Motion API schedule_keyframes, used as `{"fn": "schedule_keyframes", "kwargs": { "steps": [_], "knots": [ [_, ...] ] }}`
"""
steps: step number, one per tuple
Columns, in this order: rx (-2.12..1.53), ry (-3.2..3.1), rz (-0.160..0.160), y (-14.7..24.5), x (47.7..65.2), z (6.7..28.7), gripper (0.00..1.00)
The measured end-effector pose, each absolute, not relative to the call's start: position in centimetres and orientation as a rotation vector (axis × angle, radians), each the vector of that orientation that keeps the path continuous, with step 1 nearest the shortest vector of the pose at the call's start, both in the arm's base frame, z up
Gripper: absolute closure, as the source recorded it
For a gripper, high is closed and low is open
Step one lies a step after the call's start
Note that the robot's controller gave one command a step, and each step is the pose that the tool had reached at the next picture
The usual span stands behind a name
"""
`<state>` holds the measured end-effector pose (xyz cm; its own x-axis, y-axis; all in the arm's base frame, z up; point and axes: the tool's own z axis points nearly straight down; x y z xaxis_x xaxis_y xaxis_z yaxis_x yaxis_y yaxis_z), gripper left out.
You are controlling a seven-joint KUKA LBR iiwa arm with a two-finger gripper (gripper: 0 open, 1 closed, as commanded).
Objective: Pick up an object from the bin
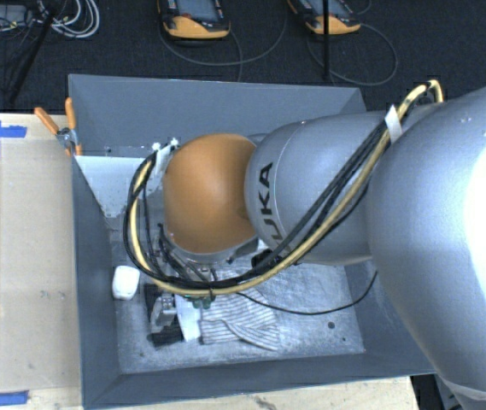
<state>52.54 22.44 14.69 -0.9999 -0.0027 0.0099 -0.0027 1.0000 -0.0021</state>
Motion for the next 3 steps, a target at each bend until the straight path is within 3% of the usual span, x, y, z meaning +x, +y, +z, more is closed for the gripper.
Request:
{"fn": "schedule_keyframes", "kwargs": {
  "steps": [1,2,3],
  "knots": [
    [-0.002,-3.139,0.001,22.3,52.8,15.1,0.00],
    [0.346,-3.129,-0.003,21.5,52.9,11.0,0.00],
    [0.416,-3.112,-0.001,20.2,51.9,7.6,0.00]
  ]
}}
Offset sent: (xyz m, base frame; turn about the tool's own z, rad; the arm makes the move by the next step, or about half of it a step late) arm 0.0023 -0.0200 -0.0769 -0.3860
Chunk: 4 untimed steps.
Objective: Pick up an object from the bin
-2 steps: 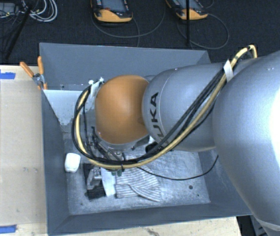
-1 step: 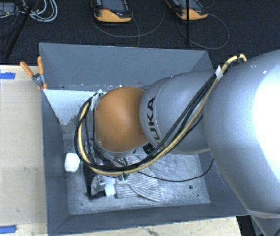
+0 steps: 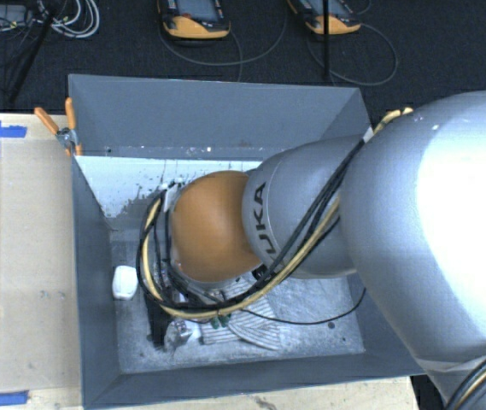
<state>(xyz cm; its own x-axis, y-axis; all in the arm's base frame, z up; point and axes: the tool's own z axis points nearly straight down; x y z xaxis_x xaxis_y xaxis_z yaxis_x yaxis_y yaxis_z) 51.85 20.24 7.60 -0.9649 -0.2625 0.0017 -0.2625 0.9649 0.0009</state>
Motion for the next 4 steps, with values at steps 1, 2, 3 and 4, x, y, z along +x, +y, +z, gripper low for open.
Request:
{"fn": "schedule_keyframes", "kwargs": {
  "steps": [1,2,3,4],
  "knots": [
    [0.529,-3.097,-0.005,20.2,52.2,7.3,0.00],
    [0.797,-3.043,-0.012,18.9,52.3,7.3,0.00],
    [1.169,-2.901,-0.004,19.2,53.5,7.4,1.00],
    [1.168,-2.901,-0.004,19.2,53.5,7.4,1.00]
  ]
}}
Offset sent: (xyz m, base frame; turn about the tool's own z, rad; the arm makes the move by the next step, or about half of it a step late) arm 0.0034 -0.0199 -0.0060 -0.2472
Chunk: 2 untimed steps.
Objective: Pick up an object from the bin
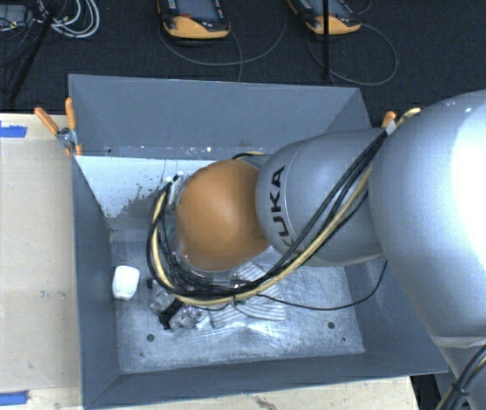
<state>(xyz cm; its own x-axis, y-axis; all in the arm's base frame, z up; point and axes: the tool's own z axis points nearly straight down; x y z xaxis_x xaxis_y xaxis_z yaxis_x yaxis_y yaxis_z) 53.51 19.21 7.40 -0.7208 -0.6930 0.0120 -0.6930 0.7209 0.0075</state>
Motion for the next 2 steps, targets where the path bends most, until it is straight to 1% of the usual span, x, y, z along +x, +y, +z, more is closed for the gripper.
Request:
{"fn": "schedule_keyframes", "kwargs": {
  "steps": [2],
  "knots": [
    [1.169,-2.911,-0.003,19.15,53.50,8.24,1.00]
  ]
}}
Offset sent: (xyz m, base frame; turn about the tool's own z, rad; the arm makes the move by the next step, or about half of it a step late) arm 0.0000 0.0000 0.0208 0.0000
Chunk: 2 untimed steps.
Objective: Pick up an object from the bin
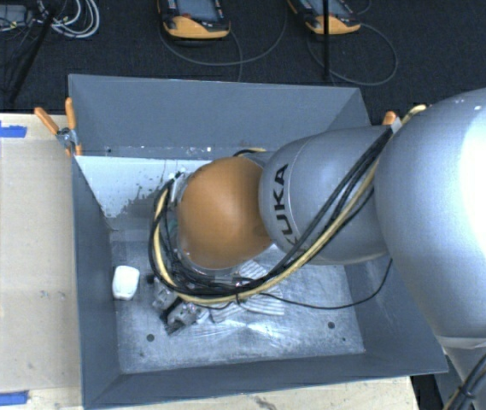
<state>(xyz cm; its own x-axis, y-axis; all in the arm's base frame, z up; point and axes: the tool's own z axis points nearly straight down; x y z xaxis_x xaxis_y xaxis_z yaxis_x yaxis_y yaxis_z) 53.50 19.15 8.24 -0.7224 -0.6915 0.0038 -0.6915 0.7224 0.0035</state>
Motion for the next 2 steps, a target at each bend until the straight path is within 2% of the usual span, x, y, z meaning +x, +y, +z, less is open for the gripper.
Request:
{"fn": "schedule_keyframes", "kwargs": {
  "steps": [2],
  "knots": [
    [1.167,-2.913,-0.001,19.13,53.43,9.94,1.00]
  ]
}}
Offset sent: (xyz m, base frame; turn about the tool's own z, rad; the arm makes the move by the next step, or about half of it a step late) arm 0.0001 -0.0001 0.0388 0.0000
